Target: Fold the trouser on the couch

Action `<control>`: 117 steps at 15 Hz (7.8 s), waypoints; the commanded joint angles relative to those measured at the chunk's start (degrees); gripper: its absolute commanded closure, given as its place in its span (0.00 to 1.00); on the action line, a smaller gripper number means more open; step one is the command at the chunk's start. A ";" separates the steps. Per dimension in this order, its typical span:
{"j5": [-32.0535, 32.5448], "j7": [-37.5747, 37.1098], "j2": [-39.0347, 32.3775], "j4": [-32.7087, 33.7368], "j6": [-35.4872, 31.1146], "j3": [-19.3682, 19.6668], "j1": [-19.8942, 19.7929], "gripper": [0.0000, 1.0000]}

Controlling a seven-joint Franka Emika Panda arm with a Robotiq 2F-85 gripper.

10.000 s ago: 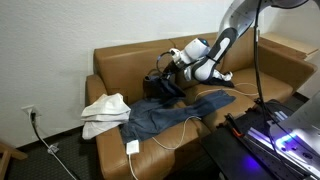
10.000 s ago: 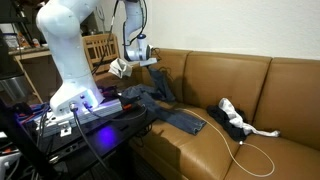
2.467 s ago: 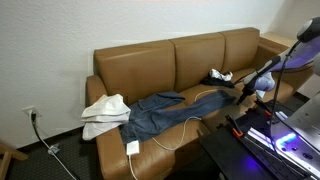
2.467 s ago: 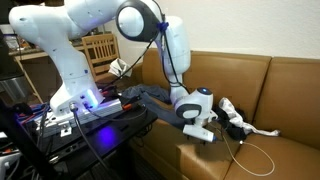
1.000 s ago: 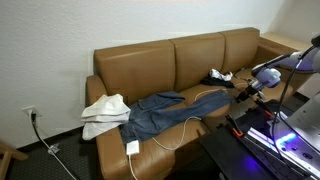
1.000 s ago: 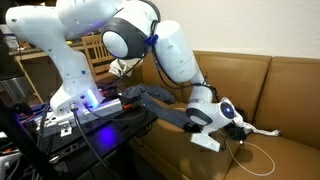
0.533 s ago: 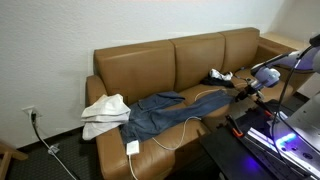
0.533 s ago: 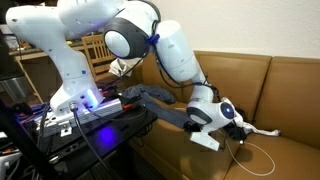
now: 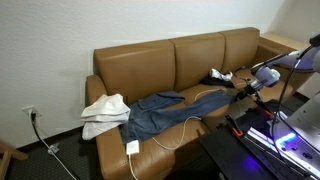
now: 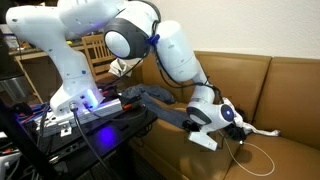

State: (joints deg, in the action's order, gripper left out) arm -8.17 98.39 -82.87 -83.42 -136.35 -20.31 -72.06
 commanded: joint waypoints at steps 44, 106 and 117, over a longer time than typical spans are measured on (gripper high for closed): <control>6.24 52.11 -0.99 3.33 -17.50 -6.81 -0.38 0.99; 71.84 47.90 22.97 -12.44 -19.66 -1.31 41.89 0.95; 83.24 49.19 23.53 -22.61 -28.03 5.15 53.70 0.99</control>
State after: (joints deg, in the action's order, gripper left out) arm 73.51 148.24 -64.71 -99.84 -157.20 -22.56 -25.51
